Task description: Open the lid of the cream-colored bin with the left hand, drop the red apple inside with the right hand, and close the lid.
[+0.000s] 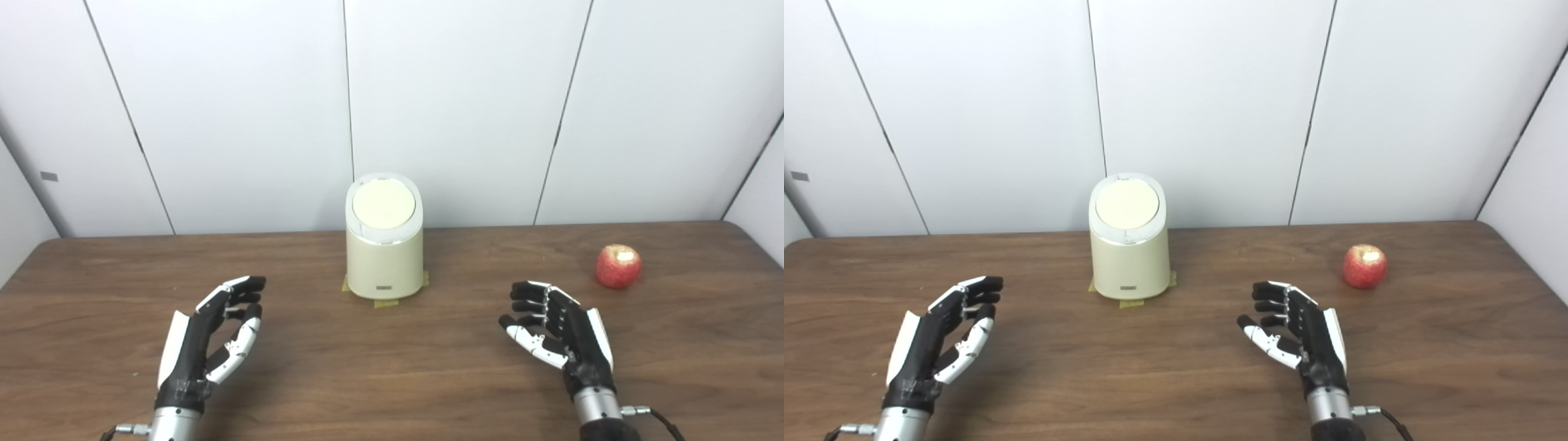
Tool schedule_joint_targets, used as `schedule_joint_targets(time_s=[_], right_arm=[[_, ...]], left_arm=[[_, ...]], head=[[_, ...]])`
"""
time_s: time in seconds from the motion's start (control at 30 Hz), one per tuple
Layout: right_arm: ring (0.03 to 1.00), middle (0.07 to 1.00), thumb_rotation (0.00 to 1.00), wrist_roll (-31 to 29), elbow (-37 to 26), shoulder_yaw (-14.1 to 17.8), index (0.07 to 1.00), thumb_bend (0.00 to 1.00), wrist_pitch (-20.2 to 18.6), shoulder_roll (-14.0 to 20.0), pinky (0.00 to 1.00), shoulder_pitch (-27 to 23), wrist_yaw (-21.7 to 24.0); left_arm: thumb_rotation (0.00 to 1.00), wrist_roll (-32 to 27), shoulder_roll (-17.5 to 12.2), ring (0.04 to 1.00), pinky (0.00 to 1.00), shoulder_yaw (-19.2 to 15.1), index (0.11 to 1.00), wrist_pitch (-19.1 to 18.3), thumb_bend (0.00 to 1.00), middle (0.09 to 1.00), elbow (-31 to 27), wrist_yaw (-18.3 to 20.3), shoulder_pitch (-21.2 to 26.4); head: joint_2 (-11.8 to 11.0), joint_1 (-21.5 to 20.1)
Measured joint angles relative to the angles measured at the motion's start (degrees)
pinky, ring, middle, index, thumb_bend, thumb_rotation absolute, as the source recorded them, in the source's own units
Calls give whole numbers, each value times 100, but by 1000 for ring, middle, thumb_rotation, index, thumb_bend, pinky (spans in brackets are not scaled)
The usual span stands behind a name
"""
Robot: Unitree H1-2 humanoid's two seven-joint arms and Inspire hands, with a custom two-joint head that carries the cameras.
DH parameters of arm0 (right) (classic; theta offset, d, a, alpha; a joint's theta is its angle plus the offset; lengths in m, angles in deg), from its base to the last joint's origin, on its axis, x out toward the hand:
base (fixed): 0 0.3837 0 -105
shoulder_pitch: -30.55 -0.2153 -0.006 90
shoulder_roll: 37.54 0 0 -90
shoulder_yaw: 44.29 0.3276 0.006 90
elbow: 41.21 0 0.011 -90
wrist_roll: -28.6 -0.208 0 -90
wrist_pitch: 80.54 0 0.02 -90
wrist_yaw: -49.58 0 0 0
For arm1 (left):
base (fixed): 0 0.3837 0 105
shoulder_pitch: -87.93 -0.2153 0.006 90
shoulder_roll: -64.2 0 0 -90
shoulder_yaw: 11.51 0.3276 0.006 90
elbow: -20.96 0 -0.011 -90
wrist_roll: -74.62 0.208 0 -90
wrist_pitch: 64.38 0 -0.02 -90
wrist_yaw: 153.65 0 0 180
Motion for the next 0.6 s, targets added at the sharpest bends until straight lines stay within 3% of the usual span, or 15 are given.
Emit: schedule_joint_targets(time_s=[0.6], right_arm=[[644,655,96,21,5,-1,637,276,4,-2,553,0,-2]], left_arm=[[460,-6,0,734,634,-4,738,-30,221,758,0,10,0]], head=[[-52,0]])
